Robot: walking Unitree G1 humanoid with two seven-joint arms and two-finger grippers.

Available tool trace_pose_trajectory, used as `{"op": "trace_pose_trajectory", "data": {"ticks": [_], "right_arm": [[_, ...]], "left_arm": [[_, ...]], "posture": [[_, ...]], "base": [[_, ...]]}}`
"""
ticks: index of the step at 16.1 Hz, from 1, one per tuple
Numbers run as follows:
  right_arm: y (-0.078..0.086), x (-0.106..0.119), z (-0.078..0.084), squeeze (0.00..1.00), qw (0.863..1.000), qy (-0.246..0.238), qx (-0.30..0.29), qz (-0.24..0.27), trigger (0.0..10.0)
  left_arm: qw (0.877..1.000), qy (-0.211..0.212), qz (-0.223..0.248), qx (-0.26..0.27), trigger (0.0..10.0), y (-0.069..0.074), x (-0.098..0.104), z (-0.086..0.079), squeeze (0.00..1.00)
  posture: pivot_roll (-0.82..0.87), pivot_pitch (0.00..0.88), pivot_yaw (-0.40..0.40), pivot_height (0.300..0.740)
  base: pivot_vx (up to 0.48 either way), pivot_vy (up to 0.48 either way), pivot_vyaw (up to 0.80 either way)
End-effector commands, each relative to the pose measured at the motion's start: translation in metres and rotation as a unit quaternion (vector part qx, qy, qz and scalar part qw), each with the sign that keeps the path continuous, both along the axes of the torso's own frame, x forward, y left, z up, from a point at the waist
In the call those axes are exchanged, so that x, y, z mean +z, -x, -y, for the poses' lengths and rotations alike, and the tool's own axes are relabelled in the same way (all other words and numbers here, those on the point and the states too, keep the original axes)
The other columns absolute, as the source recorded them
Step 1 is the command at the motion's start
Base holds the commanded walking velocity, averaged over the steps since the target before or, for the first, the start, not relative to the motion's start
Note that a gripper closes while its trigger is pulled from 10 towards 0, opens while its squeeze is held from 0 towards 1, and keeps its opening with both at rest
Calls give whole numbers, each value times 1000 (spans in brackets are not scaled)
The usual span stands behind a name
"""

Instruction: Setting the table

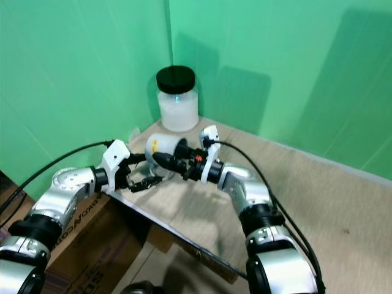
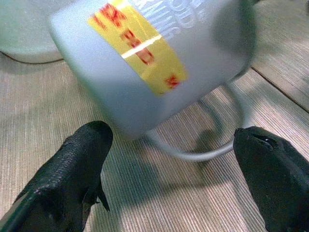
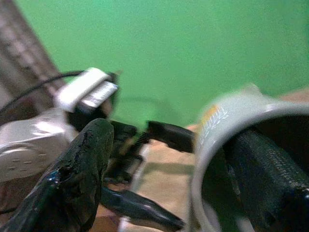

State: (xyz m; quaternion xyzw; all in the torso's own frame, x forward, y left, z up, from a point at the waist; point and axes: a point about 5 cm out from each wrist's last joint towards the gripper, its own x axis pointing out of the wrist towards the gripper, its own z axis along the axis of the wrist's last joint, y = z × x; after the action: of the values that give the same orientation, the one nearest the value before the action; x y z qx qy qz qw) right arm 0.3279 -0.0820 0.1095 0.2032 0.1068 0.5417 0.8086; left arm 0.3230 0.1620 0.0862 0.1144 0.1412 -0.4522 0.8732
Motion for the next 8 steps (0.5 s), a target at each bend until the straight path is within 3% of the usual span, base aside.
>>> {"op": "trace_pose_trajectory", "data": {"ticks": [1,3,4,5,6,8], "right_arm": [[1,5,-2,0,1000,-6,17,13,10000],[-1,2,-2,0,1000,14,-2,13,10000],[-3,-1,-2,0,999,29,-25,7,5255],[-4,-2,-3,0,999,37,-38,3,4039],[-5,-5,-6,0,998,46,-49,-8,0],[-2,-9,-12,0,997,61,-43,-11,0]], "left_arm": [[1000,-7,14,0,10000,-5,7,-2,0],[1000,-7,15,1,10000,-6,8,-2,0],[1000,-8,16,1,10000,-6,8,-2,0],[1000,-8,16,1,10000,-6,8,-2,0],[1000,-9,18,2,10000,-6,8,-2,0],[1000,-11,18,1,10000,-6,7,-3,0]], "posture": [[66,0,76,740],[67,0,78,740],[67,0,78,740],[69,0,77,740],[69,0,77,740],[72,0,76,740]], "base": [[0,0,0],[0,0,0],[0,0,0],[0,0,0],[0,0,0],[0,0,0]]}}
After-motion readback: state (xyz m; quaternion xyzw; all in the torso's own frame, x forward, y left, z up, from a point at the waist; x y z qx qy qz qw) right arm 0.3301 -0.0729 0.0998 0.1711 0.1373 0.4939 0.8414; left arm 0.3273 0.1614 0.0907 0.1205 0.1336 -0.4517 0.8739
